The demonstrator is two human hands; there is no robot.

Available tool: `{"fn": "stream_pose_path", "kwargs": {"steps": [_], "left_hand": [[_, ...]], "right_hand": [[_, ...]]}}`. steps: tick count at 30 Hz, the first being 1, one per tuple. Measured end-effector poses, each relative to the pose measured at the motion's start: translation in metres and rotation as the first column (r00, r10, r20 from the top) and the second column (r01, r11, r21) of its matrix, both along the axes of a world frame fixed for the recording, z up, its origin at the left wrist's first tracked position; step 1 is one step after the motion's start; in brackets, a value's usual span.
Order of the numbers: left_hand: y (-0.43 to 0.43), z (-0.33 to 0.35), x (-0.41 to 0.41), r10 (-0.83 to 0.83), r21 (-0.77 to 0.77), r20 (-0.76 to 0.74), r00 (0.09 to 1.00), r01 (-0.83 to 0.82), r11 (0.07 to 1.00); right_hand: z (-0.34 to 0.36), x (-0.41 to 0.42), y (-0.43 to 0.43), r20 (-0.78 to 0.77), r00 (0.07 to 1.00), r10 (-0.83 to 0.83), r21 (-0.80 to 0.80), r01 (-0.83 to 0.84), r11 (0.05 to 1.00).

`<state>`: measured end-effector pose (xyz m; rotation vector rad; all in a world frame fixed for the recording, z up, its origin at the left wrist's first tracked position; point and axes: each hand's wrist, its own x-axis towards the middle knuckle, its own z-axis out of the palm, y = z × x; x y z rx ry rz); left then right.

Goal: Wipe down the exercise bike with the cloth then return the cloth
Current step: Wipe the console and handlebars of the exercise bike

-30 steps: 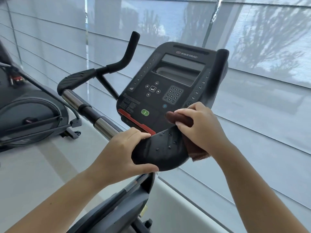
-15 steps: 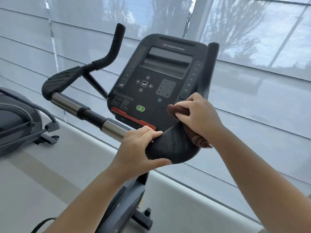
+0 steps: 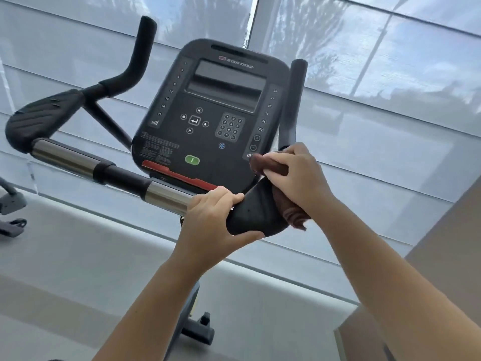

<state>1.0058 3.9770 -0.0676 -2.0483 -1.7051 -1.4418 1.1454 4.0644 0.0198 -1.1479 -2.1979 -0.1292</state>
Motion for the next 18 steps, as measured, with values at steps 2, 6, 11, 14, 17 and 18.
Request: {"fn": "stream_pose_path", "kwargs": {"steps": [2,6,11,14,17,18], "left_hand": [[0.000,-0.001,0.001,-0.002,0.018,0.002,1.000,0.002,1.000],[0.001,-0.003,0.001,-0.005,0.030,0.002,1.000,0.004,1.000],[0.002,-0.003,0.000,0.004,0.034,-0.001,1.000,-0.004,0.999],[0.001,-0.003,0.001,0.005,0.031,-0.003,1.000,-0.005,0.999],[0.000,-0.003,0.002,0.012,0.036,0.010,1.000,-0.012,0.999],[0.000,-0.004,0.002,0.015,0.036,0.008,1.000,-0.016,0.999]], "right_hand": [[-0.011,-0.002,-0.011,-0.056,0.998,-0.017,0.024,0.018,1.000],[-0.051,0.015,-0.057,-0.174,0.978,0.115,0.084,-0.102,0.991],[-0.012,0.013,-0.011,-0.083,0.992,0.090,0.035,-0.088,0.996],[0.006,0.003,0.015,-0.112,0.992,-0.052,-0.033,0.049,0.998],[-0.019,0.011,-0.012,-0.144,0.990,0.007,0.034,-0.002,0.999],[-0.031,0.016,-0.028,-0.181,0.982,0.053,0.056,-0.044,0.997]]}}
